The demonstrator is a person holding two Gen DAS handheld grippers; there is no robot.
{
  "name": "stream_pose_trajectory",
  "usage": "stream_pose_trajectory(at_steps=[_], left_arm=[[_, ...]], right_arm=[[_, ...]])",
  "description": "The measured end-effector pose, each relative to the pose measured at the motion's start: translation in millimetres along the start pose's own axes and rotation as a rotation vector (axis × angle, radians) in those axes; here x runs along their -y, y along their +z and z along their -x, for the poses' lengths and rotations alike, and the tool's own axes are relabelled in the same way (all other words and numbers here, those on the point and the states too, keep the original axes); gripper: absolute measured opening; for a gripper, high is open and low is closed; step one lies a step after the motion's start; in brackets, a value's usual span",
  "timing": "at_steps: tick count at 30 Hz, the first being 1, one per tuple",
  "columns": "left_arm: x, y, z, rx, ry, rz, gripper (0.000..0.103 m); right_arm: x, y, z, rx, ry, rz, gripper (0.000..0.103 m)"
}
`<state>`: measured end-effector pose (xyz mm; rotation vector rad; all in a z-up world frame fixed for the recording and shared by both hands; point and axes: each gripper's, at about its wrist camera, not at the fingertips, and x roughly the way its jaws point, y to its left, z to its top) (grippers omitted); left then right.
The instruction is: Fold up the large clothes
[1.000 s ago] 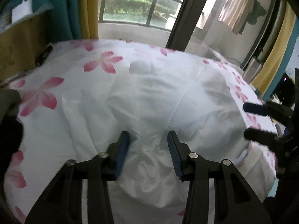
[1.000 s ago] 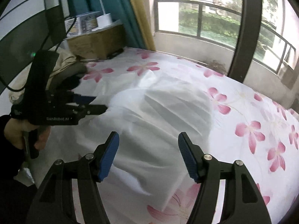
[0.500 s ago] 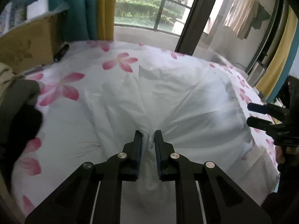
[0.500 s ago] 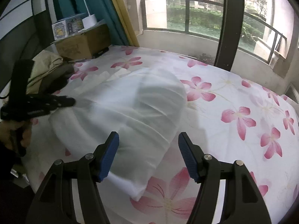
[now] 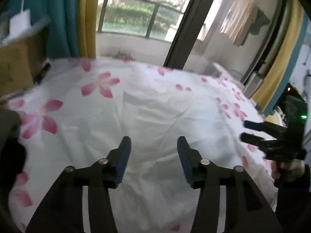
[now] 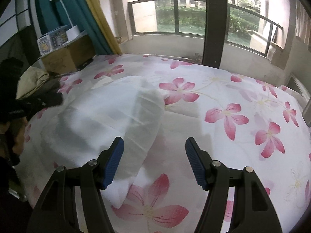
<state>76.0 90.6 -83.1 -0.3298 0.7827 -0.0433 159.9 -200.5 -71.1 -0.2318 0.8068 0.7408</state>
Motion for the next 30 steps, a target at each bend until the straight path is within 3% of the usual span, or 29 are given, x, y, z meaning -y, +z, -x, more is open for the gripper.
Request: stream_pose_trajectory(at_steps=[2, 5, 7, 10, 16, 20, 23, 26, 27, 29, 30], left_arm=[[-8.3, -0.2, -16.3, -0.045, 0.003, 0.043, 0.053], [-20.6, -1.2, -26.4, -0.054, -0.072, 0.097, 0.051], [-16.6, -3.0, -26.2, -0.055, -0.108, 0.052, 0.004], [-15.4, -6.6, -14.7, -0.03, -0.101, 0.034, 0.004], [-26.2, -17.7, 29.1, 0.022, 0.021, 0.034, 0.004], [-37.4, -28.9, 24.9, -0.009, 0.086, 0.032, 0.004], [-47.3, -35.2, 9.8, -0.063, 0.079, 0.067, 0.004], [-50.1, -34.4, 11.4, -0.068, 0.075, 0.086, 0.004], [-50.3, -33.5, 13.7, -0.066, 0.079, 0.085, 0.007], [-53.9, -31.1, 21.3, -0.046, 0.109, 0.087, 0.024], [-57.4, -30.5, 26.3, -0.032, 0.127, 0.095, 0.045]], right_arm=[[4.3, 0.7, -2.0, -0.002, -0.011, -0.013, 0.066], [10.5, 1.3, -5.1, -0.011, -0.025, -0.032, 0.066], [12.8, 2.5, -6.7, -0.018, -0.032, -0.041, 0.066], [10.7, 5.7, -9.1, -0.024, -0.034, -0.033, 0.066], [-8.0, 13.1, -20.7, -0.042, -0.013, 0.01, 0.066], [-21.2, 17.7, -34.0, -0.056, -0.006, 0.034, 0.067], [-26.7, 18.3, -47.0, -0.08, -0.01, 0.037, 0.069], [-29.9, 16.4, -52.9, -0.091, -0.021, 0.043, 0.069], [-28.6, 16.1, -51.4, -0.088, -0.018, 0.036, 0.069], [-28.2, 17.3, -48.2, -0.082, -0.018, 0.032, 0.069], [-28.0, 17.9, -46.3, -0.077, -0.021, 0.033, 0.069]])
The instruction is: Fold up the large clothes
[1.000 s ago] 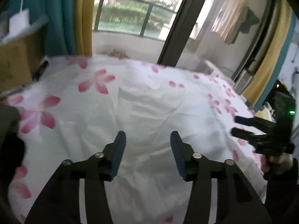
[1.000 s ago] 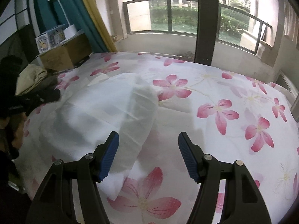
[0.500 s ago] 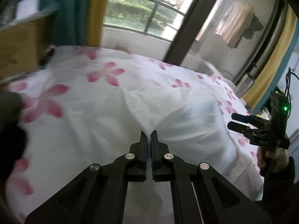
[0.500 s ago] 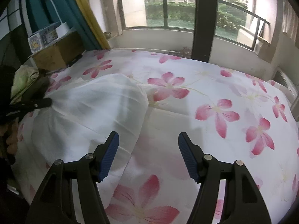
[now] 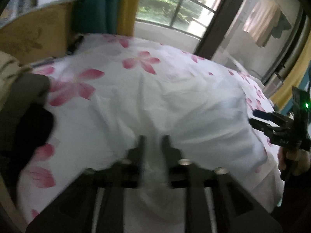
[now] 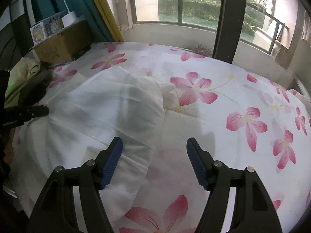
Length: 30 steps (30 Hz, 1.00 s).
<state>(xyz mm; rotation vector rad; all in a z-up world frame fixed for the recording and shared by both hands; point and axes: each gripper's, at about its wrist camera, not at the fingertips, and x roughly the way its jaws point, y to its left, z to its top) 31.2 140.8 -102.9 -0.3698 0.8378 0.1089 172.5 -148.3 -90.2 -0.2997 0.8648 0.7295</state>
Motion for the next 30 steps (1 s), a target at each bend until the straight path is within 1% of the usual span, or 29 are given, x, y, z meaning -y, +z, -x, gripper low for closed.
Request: stream_pose_trajectory(at_steps=[1, 2, 4, 5, 6, 7, 9, 12, 14, 15, 19, 21, 22, 24, 25, 27, 29, 30], left_arm=[[-5.4, 0.2, 3.5, 0.011, 0.014, 0.015, 0.058], [-11.1, 0.2, 5.2, 0.019, 0.024, 0.036, 0.061], [-26.9, -0.5, 4.8, 0.021, 0.026, 0.103, 0.063], [-34.1, -1.3, 2.7, 0.016, 0.014, 0.139, 0.063], [-41.5, -2.7, -1.1, 0.006, -0.014, 0.182, 0.063], [-48.8, -4.8, -6.2, -0.012, -0.06, 0.232, 0.063], [-57.3, -6.0, -7.6, 0.007, -0.116, 0.294, 0.063], [-55.4, -4.1, -12.9, -0.003, -0.159, 0.299, 0.064], [-48.2, -2.3, -17.6, -0.011, -0.175, 0.275, 0.064], [-43.3, -1.3, -21.0, -0.023, -0.195, 0.263, 0.064], [-26.1, 0.3, -35.7, -0.059, -0.314, 0.243, 0.064], [-26.6, -1.8, -40.9, -0.039, -0.366, 0.255, 0.064], [-28.5, -3.1, -41.7, -0.033, -0.384, 0.28, 0.064], [-30.0, -1.1, -43.1, -0.047, -0.404, 0.308, 0.065], [-28.4, 0.5, -43.8, -0.054, -0.419, 0.309, 0.07], [-22.9, 3.1, -45.0, -0.058, -0.461, 0.314, 0.075], [-11.5, 5.0, -49.1, -0.059, -0.532, 0.316, 0.077], [-5.5, 5.0, -50.1, -0.058, -0.542, 0.303, 0.079]], right_arm=[[1.1, 0.5, 3.3, 0.007, -0.003, -0.001, 0.069], [2.2, 0.9, 6.4, 0.014, -0.002, -0.003, 0.069], [4.8, 2.1, 14.3, 0.039, 0.01, -0.01, 0.069], [6.1, 2.7, 18.5, 0.055, 0.02, -0.016, 0.069], [8.9, 3.8, 23.8, 0.076, 0.037, -0.026, 0.069], [10.9, 5.0, 25.2, 0.084, 0.047, -0.034, 0.069], [16.1, 7.5, 24.4, 0.089, 0.071, -0.059, 0.069], [20.6, 9.4, 13.0, 0.071, 0.093, -0.084, 0.069], [19.3, 10.8, 0.9, 0.051, 0.129, -0.093, 0.069], [17.6, 10.7, -1.6, 0.046, 0.136, -0.091, 0.069], [4.3, 9.9, -21.8, 0.007, 0.149, -0.064, 0.069], [-1.4, 8.0, -32.4, -0.009, 0.128, -0.05, 0.069], [-3.0, 6.8, -36.0, -0.011, 0.116, -0.042, 0.069], [-5.2, 6.3, -40.0, -0.008, 0.107, -0.04, 0.069], [-6.7, 6.6, -41.7, -0.01, 0.1, -0.038, 0.069], [-12.1, 7.7, -44.9, -0.012, 0.076, -0.014, 0.069], [-15.4, 8.2, -46.1, -0.011, 0.058, 0.004, 0.069], [-15.5, 8.3, -46.0, -0.012, 0.054, 0.006, 0.069]])
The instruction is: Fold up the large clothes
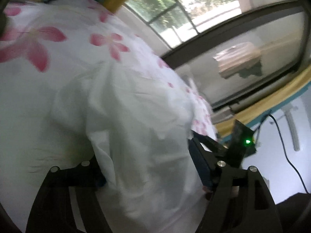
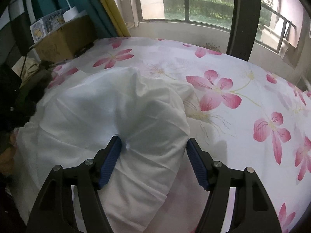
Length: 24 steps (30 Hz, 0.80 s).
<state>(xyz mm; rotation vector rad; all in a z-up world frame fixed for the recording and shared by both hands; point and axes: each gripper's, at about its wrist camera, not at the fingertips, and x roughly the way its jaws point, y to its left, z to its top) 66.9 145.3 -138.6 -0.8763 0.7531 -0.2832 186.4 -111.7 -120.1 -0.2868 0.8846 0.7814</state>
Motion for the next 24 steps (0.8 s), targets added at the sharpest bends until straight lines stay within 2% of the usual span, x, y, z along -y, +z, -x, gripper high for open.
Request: stream_pose_trajectory(at_steps=[5, 8, 12, 14, 15, 19, 22, 24], left_arm=[[20.3, 2.0, -31.3, -0.041, 0.084, -0.09, 0.081], [29.8, 6.3, -39.7, -0.062, 0.133, -0.116, 0.081], [39.6, 4.6, -44.4, -0.084, 0.207, -0.211, 0.08], [39.5, 2.6, -43.2, -0.081, 0.231, -0.243, 0.068], [38.1, 1.8, -43.1, -0.079, 0.229, -0.249, 0.058], [29.0, 0.1, -38.8, -0.077, 0.16, -0.238, 0.032], [32.5, 0.1, -35.8, -0.075, 0.149, -0.251, 0.024], [31.3, 0.9, -32.3, -0.066, 0.127, -0.237, 0.022]], right_arm=[[4.7, -2.0, 0.6, -0.003, 0.015, -0.023, 0.069], [7.0, -3.5, 1.1, -0.005, 0.039, -0.056, 0.069], [13.8, -6.5, 2.1, -0.01, 0.091, -0.088, 0.069], [18.6, -8.2, 0.8, -0.014, 0.123, -0.116, 0.069], [20.0, -9.1, 0.4, -0.01, 0.136, -0.129, 0.069], [18.4, -10.7, -0.6, 0.014, 0.191, -0.134, 0.07], [18.1, -11.1, -0.9, 0.022, 0.246, -0.159, 0.054], [16.3, -11.9, 1.4, 0.032, 0.277, -0.165, 0.039]])
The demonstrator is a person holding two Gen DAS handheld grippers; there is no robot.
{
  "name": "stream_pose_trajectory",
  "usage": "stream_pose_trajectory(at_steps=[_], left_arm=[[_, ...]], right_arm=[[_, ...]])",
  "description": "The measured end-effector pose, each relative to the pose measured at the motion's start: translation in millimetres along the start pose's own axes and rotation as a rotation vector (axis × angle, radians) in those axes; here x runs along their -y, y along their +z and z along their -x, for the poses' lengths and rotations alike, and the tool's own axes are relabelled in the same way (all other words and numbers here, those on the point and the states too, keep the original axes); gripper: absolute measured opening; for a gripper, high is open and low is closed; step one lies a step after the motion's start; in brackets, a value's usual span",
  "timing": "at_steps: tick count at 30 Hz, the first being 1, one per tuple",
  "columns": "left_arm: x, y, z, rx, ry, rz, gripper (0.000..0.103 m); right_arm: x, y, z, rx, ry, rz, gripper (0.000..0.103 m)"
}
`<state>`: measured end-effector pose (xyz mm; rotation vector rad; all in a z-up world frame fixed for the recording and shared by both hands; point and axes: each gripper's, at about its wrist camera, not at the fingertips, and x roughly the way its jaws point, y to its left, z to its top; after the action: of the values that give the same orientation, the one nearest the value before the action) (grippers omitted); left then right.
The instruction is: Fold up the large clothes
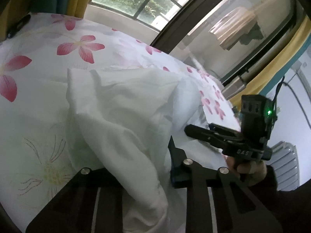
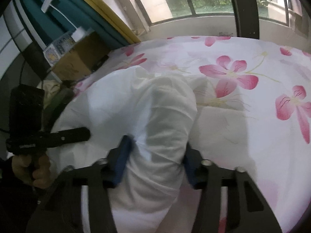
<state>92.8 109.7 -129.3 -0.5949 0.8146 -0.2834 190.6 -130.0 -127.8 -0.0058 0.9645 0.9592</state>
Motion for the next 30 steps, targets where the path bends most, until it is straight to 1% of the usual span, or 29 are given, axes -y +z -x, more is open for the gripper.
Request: stream_pose_trajectory(at_steps=[2, 3, 6, 11, 15, 18, 23, 27, 30], left_arm=[[-1.4, -0.5, 6.6, 0.018, -0.029, 0.015, 0.021], [-0.9, -0.6, 10.5, 0.026, -0.034, 0.014, 0.021], [5.3, 0.0, 25.1, 0.053, -0.047, -0.004, 0.02], [9.9, 3.1, 58.2, 0.114, -0.039, -0.024, 0.02], [8.4, 1.9, 87.8, 0.165, -0.031, -0.024, 0.02], [7.9, 0.6, 112.8, 0.204, -0.003, -0.039, 0.02], [0.9, -1.1, 143.9, 0.254, 0.049, -0.045, 0.02], [-12.8, -4.3, 162.5, 0.27, 0.095, -0.045, 0.02], [-23.7, -4.1, 166.8, 0.259, 0.131, -0.048, 0.02]], right_arm=[[-6.9, 0.2, 5.4, 0.017, 0.039, 0.016, 0.029], [-12.6, 1.3, 10.1, 0.034, 0.046, 0.031, 0.025], [-26.5, 5.8, 17.9, 0.067, 0.057, 0.058, 0.021], [-54.5, 17.1, 27.7, 0.105, 0.081, 0.113, 0.019], [-76.4, 27.8, 32.8, 0.129, 0.155, 0.144, 0.019], [-94.5, 33.6, 31.0, 0.138, 0.177, 0.18, 0.019], [-122.1, 42.2, 20.2, 0.144, 0.219, 0.22, 0.018], [-135.9, 45.2, 8.7, 0.142, 0.25, 0.225, 0.018], [-143.5, 44.3, -7.4, 0.128, 0.258, 0.214, 0.018]])
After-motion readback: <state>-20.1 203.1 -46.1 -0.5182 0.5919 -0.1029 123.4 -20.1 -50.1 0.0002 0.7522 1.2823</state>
